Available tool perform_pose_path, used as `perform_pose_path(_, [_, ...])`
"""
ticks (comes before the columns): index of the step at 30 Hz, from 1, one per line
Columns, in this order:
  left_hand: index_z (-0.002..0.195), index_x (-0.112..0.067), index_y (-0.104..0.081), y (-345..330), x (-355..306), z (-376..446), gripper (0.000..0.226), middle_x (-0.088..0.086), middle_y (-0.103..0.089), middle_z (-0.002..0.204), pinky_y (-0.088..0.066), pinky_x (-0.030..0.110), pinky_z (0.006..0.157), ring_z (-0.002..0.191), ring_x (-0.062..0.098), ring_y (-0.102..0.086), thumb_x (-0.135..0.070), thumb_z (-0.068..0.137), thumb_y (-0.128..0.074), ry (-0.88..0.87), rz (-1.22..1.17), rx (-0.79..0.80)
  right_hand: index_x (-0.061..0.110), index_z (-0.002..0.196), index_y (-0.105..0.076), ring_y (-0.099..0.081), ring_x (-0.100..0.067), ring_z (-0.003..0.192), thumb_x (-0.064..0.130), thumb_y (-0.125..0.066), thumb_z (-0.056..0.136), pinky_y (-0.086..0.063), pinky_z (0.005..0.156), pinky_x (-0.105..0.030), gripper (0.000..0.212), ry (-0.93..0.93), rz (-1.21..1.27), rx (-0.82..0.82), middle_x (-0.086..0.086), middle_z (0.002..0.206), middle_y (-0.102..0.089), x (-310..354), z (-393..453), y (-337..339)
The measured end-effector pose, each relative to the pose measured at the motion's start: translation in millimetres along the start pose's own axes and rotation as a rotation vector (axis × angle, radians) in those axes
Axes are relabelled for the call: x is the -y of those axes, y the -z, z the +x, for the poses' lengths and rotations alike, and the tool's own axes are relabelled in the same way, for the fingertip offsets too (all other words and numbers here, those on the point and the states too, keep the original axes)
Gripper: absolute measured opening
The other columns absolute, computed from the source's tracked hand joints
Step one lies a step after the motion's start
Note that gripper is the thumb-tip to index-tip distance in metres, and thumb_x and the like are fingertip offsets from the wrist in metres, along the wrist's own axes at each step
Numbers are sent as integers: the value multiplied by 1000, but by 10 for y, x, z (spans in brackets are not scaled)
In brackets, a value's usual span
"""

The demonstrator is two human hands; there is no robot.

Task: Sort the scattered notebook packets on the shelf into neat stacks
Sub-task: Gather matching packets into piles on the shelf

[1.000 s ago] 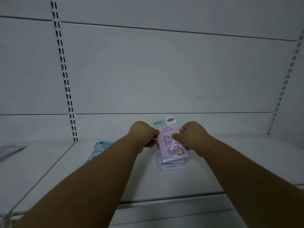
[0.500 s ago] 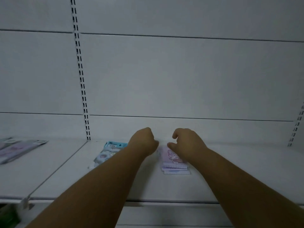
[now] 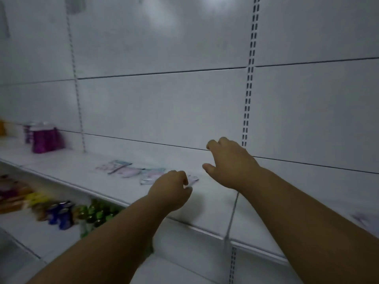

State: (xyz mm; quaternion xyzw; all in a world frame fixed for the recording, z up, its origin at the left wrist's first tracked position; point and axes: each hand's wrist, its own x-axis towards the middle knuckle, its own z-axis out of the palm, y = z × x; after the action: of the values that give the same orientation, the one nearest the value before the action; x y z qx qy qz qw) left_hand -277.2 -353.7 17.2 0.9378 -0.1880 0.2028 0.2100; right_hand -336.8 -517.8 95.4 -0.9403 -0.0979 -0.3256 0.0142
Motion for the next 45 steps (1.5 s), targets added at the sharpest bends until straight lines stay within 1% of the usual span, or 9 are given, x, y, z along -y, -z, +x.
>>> perform_pose_path(9, [105, -23, -59, 403, 1611, 109, 27, 0, -62, 106, -46, 31, 80, 95, 19, -56, -43, 86, -55, 22, 63, 39, 18, 117, -49, -54, -30, 98, 47, -54, 84, -38, 70, -33, 44, -175, 39, 113, -10, 112, -53, 1085, 849, -749])
perform_pose_path(21, [111, -22, -58, -123, 1910, 1066, 31, 6, -59, 112, -47, 37, 89, 103, 24, -53, -42, 88, -55, -97, 21, 97, 18, 121, -50, -55, -32, 101, 48, -57, 83, -43, 78, -37, 49, -262, -74, 309, -12, 119, -51, 849, 1382, -1532])
perform_pose_path(25, [120, -24, -53, -213, 1971, 1358, 49, 5, -58, 120, -45, 38, 89, 108, 26, -51, -52, 80, -58, -81, 70, 264, 19, 123, -48, -54, -32, 103, 58, -56, 80, -46, 81, -40, 59, -373, -162, 404, -12, 120, -51, 769, 1412, -1686])
perform_pose_path(29, [91, -19, -53, -172, 1961, 1617, 49, 4, -65, 102, -47, 32, 79, 93, 28, -58, -62, 69, -61, -125, 204, 435, 18, 110, -57, -55, -25, 85, 69, -51, 74, -45, 71, -34, 63, -547, -237, 525, -7, 101, -60, 760, 1265, -1835])
perform_pose_path(33, [81, -16, -52, -166, 1915, 1740, 36, 3, -62, 84, -50, 32, 77, 85, 26, -61, -47, 69, -67, -190, 185, 471, 12, 92, -66, -51, -21, 73, 63, -50, 81, -38, 69, -28, 55, -694, -174, 618, -3, 83, -64, 878, 1210, -1944])
perform_pose_path(35, [74, -17, -46, -184, 1912, 1750, 33, 2, -56, 76, -48, 29, 72, 83, 26, -61, -40, 71, -69, -210, 145, 484, 14, 67, -63, -52, -17, 61, 57, -57, 78, -38, 58, -26, 45, -774, -126, 562, 0, 64, -57, 918, 1212, -1934])
perform_pose_path(37, [71, -17, -41, -195, 1922, 1764, 36, 2, -51, 74, -44, 27, 67, 80, 24, -59, -36, 73, -72, -214, 73, 504, 16, 59, -58, -57, -18, 62, 51, -66, 70, -38, 52, -25, 37, -869, -64, 493, -2, 64, -60, 955, 1206, -1907])
perform_pose_path(41, [78, -15, -47, -197, 1941, 1766, 29, -1, -53, 81, -42, 24, 63, 68, 11, -50, -23, 73, -75, -170, -259, 460, 7, 99, -50, -60, -31, 96, 29, -63, 74, -46, 75, -31, 36, -1005, -23, 281, -17, 105, -57, 995, 1213, -1823])
perform_pose_path(45, [89, -7, -66, -210, 1926, 1707, 14, 9, -68, 86, -48, 28, 64, 78, 23, -62, -10, 76, -65, -163, -655, 328, 2, 102, -50, -58, -29, 92, 9, -61, 83, -38, 60, -15, 23, -936, 68, -54, -15, 101, -61, 927, 1205, -1583])
